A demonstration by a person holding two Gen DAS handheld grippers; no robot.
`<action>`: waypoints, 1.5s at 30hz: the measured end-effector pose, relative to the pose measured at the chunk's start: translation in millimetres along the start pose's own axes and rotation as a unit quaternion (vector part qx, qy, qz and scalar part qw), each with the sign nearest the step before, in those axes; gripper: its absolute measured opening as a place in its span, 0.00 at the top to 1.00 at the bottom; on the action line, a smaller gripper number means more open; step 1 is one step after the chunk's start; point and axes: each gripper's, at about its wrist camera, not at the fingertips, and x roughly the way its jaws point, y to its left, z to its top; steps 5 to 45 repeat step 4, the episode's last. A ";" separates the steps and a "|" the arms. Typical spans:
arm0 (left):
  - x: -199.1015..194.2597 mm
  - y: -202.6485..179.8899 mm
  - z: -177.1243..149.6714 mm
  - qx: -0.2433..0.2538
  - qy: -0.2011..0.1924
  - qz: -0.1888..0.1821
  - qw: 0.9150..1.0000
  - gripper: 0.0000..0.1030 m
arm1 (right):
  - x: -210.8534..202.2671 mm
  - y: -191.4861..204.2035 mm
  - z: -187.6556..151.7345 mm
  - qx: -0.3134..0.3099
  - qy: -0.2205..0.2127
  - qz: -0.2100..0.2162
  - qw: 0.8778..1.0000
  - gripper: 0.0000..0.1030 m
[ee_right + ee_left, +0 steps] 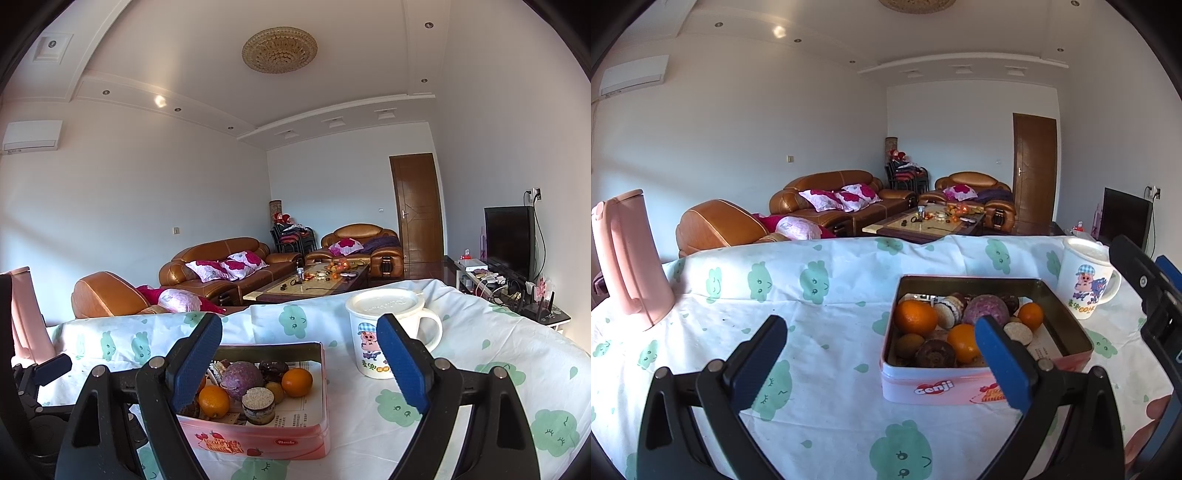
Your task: Organize fruits
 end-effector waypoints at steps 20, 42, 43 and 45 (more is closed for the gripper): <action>1.8 5.6 0.9 -0.003 0.004 0.003 1.000 0.00 | -0.1 -0.1 -0.1 0.001 0.000 0.000 1.000 0.16; 1.8 5.6 0.9 -0.003 0.004 0.003 1.000 0.00 | -0.1 -0.1 -0.1 0.001 0.000 0.000 1.000 0.16; 1.8 5.6 0.9 -0.003 0.004 0.003 1.000 0.00 | -0.1 -0.1 -0.1 0.001 0.000 0.000 1.000 0.16; 1.8 5.6 0.9 -0.003 0.004 0.003 1.000 0.00 | -0.1 -0.1 -0.1 0.001 0.000 0.000 1.000 0.16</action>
